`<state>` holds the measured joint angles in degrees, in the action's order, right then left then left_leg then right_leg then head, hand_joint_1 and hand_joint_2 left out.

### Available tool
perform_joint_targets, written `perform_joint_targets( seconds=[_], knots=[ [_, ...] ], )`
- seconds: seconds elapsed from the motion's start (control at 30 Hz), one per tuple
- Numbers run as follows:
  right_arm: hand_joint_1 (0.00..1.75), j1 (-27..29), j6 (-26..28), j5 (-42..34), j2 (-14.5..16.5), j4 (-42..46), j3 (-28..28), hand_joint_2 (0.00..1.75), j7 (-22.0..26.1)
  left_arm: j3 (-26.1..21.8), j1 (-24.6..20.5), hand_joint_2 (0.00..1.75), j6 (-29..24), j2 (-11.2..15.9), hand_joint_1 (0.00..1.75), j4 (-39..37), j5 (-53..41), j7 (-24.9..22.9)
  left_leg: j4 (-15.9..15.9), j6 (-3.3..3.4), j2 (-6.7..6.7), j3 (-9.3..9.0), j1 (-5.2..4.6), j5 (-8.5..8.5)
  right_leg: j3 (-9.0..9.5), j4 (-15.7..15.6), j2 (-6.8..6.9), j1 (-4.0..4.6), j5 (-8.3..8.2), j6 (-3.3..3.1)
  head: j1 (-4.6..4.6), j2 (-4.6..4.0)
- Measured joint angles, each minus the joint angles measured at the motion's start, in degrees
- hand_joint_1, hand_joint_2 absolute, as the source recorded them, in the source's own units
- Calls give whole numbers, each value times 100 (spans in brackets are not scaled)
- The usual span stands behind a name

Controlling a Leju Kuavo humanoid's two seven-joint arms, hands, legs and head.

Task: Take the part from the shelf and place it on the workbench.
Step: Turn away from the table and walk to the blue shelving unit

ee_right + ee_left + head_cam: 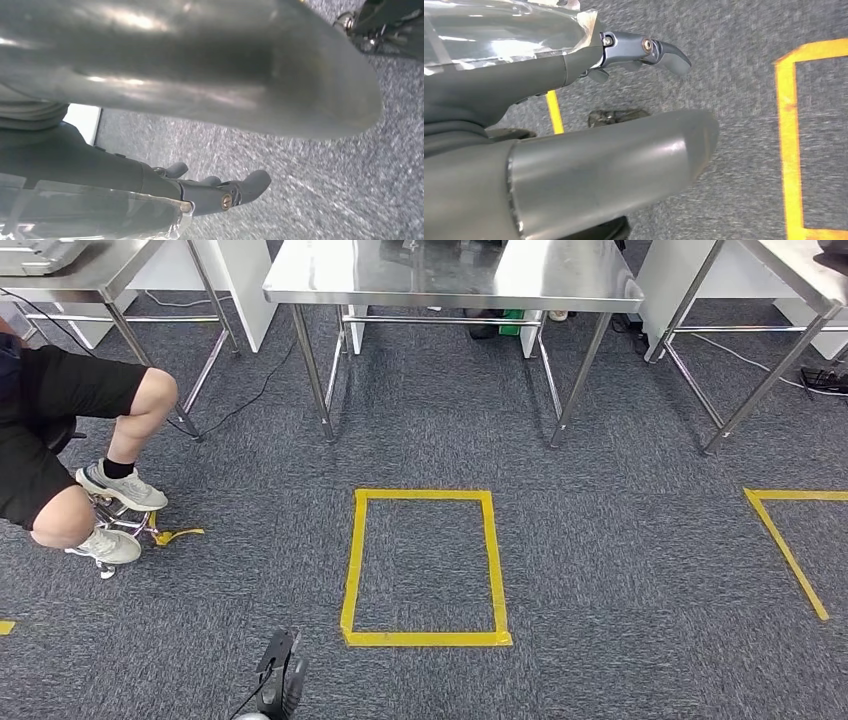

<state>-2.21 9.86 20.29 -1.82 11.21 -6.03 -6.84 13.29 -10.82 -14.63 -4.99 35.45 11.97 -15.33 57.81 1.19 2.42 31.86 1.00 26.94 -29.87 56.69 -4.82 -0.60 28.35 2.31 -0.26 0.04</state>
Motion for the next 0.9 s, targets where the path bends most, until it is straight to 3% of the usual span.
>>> perform_joint_targets(
  seconds=[0.07,0.1,0.17,0.2,0.23,0.27,0.3,0.37,0.43,0.5,0.53,0.6,0.63,0.7,0.73,0.77,0.83,0.9],
  knots=[
    [0,2,5,-1,-1,0,0,0,-2,3,-9,0,-4,-4,0,67,-18,-6,-83,81,-121,-6,17,-53,-140,231,131,17,121,30,23,0],
    [0,1,7,-1,-3,0,0,0,-3,4,-6,0,-6,-5,0,87,-27,-12,-112,108,-188,-7,21,-73,-280,517,240,18,262,20,43,0],
    [0,-3,8,-1,-7,0,0,0,-3,4,8,0,-8,1,0,104,-42,-25,-122,127,-336,11,6,-85,-668,1280,380,3,582,12,80,0],
    [0,3,8,-1,-9,0,0,0,-3,4,15,0,-8,3,0,108,-44,-26,-121,128,-409,20,2,-88,-800,1555,400,-11,665,35,84,0],
    [0,13,8,-2,-10,0,0,0,-3,4,18,0,-8,5,0,111,-45,-26,-120,126,-478,24,1,-90,-831,1631,418,-28,660,80,85,0],
    [0,24,8,-2,-12,0,0,0,-3,4,18,0,-8,5,0,115,-45,-26,-119,120,-543,22,5,-92,-744,1473,447,-46,565,141,87,0],
    [0,31,8,-2,-16,0,0,0,-4,5,17,0,-8,5,0,122,-45,-25,-117,108,-600,15,11,-92,-548,1101,510,-63,406,205,88,0],
    [0,20,8,-1,-19,1,0,0,-5,5,15,0,-8,10,0,144,-45,-25,-107,54,-705,-2,-9,-85,-136,279,778,-65,93,258,108,0],
    [0,7,8,-1,-15,2,0,0,-5,4,9,0,-9,17,0,163,-48,-25,-97,-17,-803,-19,-44,-78,-16,-40,906,-36,-49,181,101,0],
    [0,12,8,-1,-14,2,0,0,-5,6,5,0,-9,15,0,183,-49,-25,-101,-83,-900,-36,-40,-73,-57,-22,780,-28,-87,73,75,0],
    [0,14,8,-1,-11,2,0,0,-5,7,4,0,-9,14,0,195,-49,-25,-66,-119,-864,-27,-22,-29,-58,-24,721,-46,-103,31,72,0],
    [0,12,8,-1,-11,2,1,0,-7,9,7,0,-7,16,0,210,-49,-26,310,-168,-596,139,8,261,-56,-35,602,-90,-149,-69,54,0],
    [0,9,8,-1,-11,2,1,0,-8,9,17,0,-7,22,0,214,-50,-28,677,-176,-423,301,16,478,-74,-34,541,-90,-166,-103,44,0],
    [0,6,8,-1,-15,2,2,0,-9,9,57,0,-6,29,0,214,-55,-36,1407,-167,-265,635,15,788,-104,-29,402,-64,-186,-141,35,0],
    [0,13,8,0,-15,1,2,0,-10,9,76,0,-7,32,0,215,-59,-41,1559,-156,-243,709,15,788,-109,-24,326,-49,-189,-146,35,0],
    [0,22,8,2,-14,1,2,0,-12,9,88,0,-7,33,0,216,-66,-46,1480,-139,-229,675,14,671,-106,-17,250,-39,-189,-145,35,0],
    [0,31,8,10,-10,1,2,0,-16,9,93,0,-8,38,0,222,-87,-59,815,-88,-99,371,18,264,-103,9,106,-33,-186,-141,32,0],
    [0,13,8,17,-7,2,2,0,-18,9,89,0,-8,51,0,232,-111,-84,205,-52,152,84,30,58,-154,49,-21,-18,-187,-109,30,0]
  ],
)
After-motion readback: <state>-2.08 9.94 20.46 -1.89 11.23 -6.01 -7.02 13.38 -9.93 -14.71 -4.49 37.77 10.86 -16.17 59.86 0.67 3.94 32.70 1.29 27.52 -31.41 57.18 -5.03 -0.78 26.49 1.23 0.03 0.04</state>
